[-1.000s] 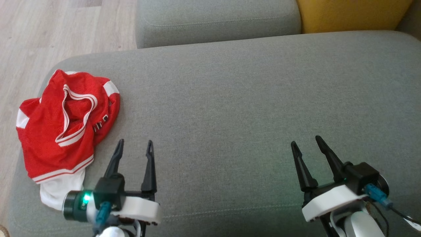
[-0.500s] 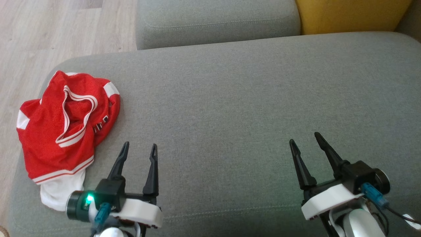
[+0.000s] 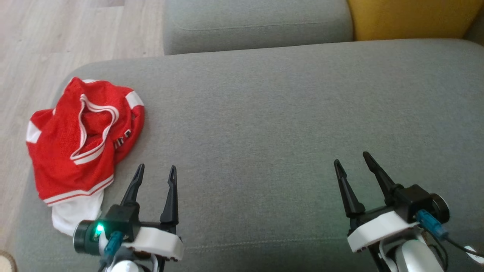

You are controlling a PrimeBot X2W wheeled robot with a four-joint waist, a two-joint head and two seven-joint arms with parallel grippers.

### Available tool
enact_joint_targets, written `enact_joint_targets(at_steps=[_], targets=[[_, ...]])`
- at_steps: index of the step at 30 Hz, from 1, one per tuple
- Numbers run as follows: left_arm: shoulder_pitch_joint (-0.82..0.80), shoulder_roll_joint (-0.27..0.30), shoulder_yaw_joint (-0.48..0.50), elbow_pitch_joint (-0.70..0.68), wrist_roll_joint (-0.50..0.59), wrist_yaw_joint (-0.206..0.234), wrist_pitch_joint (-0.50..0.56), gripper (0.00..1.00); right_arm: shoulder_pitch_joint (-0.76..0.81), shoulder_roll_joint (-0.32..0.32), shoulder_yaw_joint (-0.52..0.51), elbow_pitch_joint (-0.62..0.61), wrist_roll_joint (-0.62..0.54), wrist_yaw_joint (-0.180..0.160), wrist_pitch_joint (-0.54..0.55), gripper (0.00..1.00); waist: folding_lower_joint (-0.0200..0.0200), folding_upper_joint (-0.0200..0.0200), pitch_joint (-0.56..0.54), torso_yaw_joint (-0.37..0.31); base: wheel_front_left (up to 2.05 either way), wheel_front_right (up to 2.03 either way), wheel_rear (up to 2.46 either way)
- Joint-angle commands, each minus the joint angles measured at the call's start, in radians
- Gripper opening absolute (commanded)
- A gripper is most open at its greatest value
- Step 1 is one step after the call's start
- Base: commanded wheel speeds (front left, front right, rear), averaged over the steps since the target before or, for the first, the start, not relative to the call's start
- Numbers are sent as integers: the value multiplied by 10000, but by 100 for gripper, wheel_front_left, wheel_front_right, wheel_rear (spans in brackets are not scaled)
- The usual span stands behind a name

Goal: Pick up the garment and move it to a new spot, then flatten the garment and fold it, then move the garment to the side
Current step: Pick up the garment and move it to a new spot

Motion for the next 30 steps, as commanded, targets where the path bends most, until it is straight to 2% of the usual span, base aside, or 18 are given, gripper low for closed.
enact_joint_targets(at_steps=[1, 11, 30], targets=[[-251, -30, 360, -254, 87, 13, -124, 100, -345, -122, 218, -317, -5, 0, -93, 100, 0, 0, -4, 113, 0, 0, 0], [-182, -70, 538, -222, 140, 80, -124, 100, -179, -122, 403, -355, 23, 0, -93, 100, 0, 0, -3, 1212, 0, 0, 0], [-22, -82, 753, -413, -79, 369, -124, 100, 194, -122, 266, -528, 204, 0, -93, 100, 0, 0, -135, 4048, 0, 0, 0]])
